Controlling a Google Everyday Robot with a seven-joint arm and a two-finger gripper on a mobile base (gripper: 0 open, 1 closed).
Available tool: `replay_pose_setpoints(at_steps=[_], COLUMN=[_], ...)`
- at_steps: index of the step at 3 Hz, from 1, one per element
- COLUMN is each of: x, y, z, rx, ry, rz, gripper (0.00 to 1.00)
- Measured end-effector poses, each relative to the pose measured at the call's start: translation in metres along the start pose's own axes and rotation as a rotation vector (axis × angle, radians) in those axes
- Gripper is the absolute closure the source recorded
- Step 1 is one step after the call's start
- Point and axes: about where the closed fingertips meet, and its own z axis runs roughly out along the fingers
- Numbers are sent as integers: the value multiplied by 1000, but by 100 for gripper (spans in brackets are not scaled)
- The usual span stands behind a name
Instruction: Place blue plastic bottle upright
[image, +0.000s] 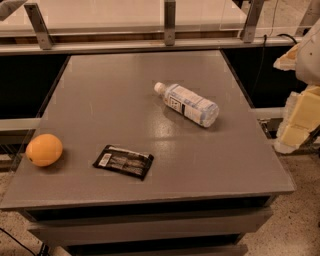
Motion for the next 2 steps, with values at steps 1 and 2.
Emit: replay_pose_setpoints(at_steps=[1, 2], x=[0, -23], y=[0, -26], z=[0, 20], rx=[0, -9], ry=[0, 8], rz=[0, -26], gripper=[0, 0])
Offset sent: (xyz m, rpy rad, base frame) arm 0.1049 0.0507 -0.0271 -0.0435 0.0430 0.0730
